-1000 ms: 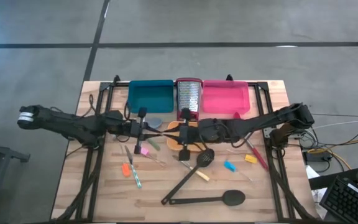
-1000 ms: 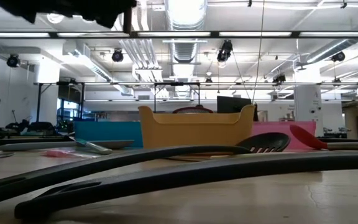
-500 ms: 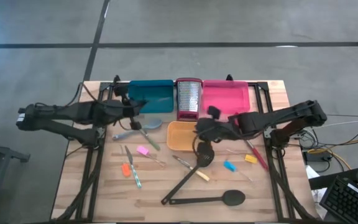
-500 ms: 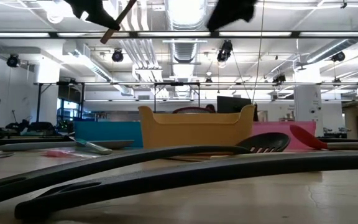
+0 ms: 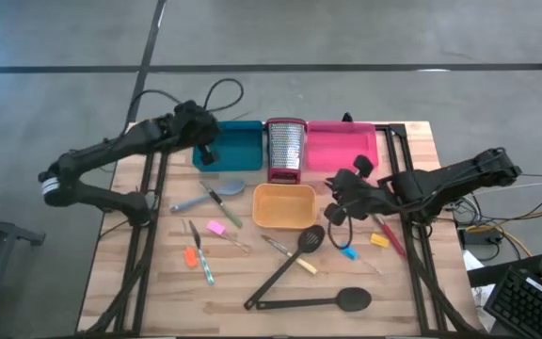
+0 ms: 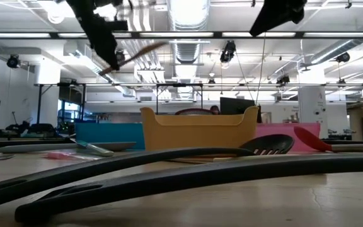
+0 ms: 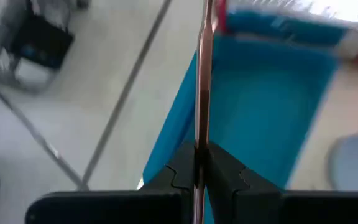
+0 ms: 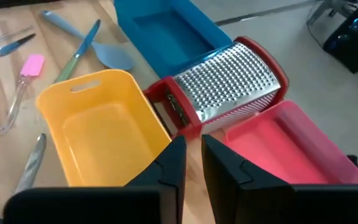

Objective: Pick & Place Kitchen Items
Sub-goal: Put the bronze table knife into the blue bin, then put the blue spatula into the yellow bin

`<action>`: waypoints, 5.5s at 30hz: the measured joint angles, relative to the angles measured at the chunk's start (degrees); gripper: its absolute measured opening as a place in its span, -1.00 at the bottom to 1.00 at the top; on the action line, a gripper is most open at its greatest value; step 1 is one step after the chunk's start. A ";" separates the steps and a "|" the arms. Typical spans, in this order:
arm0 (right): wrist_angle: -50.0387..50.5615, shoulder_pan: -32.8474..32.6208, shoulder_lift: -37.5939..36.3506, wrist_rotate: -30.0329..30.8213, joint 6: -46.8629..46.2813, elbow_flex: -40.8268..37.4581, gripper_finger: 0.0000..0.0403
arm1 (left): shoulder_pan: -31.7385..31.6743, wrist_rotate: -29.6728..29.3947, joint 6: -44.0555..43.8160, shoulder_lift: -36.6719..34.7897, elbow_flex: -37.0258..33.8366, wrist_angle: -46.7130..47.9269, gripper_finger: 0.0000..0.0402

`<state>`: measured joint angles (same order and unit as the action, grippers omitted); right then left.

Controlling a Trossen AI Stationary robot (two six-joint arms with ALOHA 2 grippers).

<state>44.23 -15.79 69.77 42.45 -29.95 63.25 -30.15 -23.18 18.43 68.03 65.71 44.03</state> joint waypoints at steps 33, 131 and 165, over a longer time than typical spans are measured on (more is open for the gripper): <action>-5.78 0.04 -6.01 -0.28 -0.05 -8.66 -0.61 | -11.78 14.11 2.30 32.84 -0.39 -0.86 -0.90; 4.45 -4.34 -5.79 -23.69 -14.29 -9.45 -0.71 | 31.83 -2.49 -25.77 -7.10 -11.62 10.36 -0.30; 6.45 -15.32 13.73 -34.00 -25.29 -11.98 -0.10 | 31.83 -2.41 -25.87 -7.11 -11.47 9.42 -0.33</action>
<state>50.68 -31.11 83.50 8.44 -55.24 51.27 1.67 -25.60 -7.44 60.93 54.24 53.45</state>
